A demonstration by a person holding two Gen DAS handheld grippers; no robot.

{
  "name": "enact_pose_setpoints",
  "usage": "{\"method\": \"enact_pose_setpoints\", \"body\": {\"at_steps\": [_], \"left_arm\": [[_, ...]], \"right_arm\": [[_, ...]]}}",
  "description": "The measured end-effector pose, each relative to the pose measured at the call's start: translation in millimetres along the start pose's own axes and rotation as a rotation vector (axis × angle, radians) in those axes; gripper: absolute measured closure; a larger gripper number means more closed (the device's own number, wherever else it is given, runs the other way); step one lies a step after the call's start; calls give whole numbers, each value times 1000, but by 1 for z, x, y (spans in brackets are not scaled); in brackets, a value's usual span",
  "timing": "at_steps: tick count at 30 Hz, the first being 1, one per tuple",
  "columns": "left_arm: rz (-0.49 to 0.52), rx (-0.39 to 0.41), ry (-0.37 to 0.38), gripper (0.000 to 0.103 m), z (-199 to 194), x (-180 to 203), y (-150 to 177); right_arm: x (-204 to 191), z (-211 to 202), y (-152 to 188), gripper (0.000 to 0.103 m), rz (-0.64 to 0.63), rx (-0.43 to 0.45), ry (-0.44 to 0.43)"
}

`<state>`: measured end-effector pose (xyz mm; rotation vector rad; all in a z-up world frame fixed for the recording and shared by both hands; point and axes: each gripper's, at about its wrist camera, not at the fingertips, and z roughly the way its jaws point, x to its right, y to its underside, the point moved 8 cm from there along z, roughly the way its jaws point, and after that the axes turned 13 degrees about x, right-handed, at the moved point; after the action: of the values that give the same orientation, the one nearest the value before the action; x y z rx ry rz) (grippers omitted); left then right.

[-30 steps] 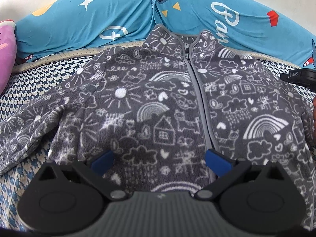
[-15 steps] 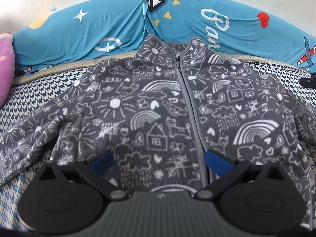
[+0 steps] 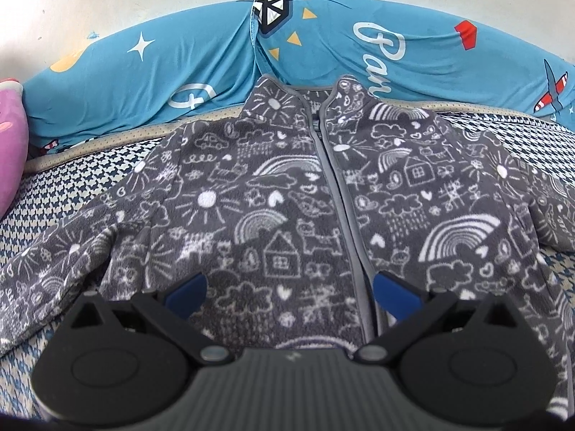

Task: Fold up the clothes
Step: 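Grasp the grey sleeve cuff with the right gripper and lift it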

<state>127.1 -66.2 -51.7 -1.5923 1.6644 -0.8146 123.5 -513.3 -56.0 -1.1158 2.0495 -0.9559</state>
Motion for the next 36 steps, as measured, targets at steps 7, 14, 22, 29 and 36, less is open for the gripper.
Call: {"method": "enact_pose_setpoints", "body": {"at_steps": [7,14,22,29,36], "left_arm": [[24,14,-15,0,-2,1,0],[34,16,-37,0,-1,-2,1],[-9,7,-40,0,1,-11,-2],[-14,9,-57,0,2,-14,-4],[-22,10,-55,0,1,-14,-4]], "right_arm": [[27,-2,10,71,132,-60,14],[31,4,24,70,300,-128,69],[34,-2,29,69,423,-145,127],[42,-7,29,69,530,-139,177],[48,6,25,65,593,-87,108]]}}
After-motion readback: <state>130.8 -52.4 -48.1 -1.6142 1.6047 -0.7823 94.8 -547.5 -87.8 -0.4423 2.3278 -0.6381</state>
